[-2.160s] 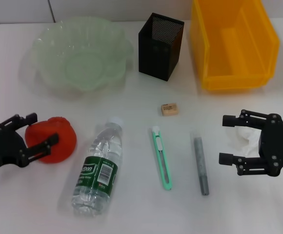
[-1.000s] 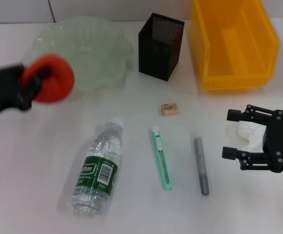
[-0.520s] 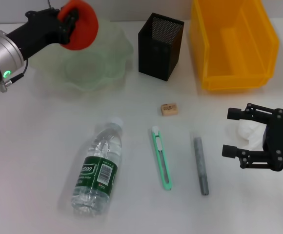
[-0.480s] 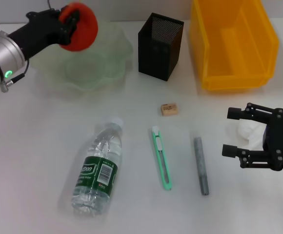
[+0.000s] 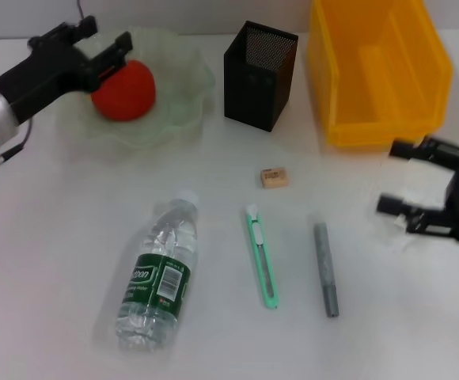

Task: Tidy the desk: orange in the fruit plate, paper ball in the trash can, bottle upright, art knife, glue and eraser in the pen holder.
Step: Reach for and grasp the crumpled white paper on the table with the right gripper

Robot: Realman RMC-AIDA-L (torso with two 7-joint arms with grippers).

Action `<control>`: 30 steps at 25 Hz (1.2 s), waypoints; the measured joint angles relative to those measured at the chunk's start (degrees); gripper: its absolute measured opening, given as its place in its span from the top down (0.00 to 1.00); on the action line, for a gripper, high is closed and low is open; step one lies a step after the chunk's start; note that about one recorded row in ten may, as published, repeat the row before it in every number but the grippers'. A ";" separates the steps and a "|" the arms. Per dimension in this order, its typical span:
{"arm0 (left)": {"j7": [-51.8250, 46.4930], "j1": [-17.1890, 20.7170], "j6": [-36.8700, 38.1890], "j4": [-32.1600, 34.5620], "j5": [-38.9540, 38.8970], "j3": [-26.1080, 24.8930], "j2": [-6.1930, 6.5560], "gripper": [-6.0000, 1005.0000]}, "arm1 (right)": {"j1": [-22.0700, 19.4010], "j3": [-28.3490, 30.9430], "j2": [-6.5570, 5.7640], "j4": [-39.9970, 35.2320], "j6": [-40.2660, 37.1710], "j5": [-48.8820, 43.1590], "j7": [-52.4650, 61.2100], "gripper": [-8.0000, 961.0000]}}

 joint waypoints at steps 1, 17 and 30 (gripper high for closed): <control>0.10 2.02 3.82 0.87 -0.01 -0.06 0.11 0.45 | -0.60 1.06 -0.03 -0.85 -0.79 1.60 1.62 0.13; 9.82 21.93 22.38 4.14 6.27 1.40 0.52 0.13 | -0.47 -14.40 0.14 -48.37 1.29 -10.37 57.68 0.13; 9.90 21.20 21.30 3.90 6.45 1.78 0.35 0.13 | 9.47 -42.44 0.31 -53.03 7.23 -39.82 83.09 0.16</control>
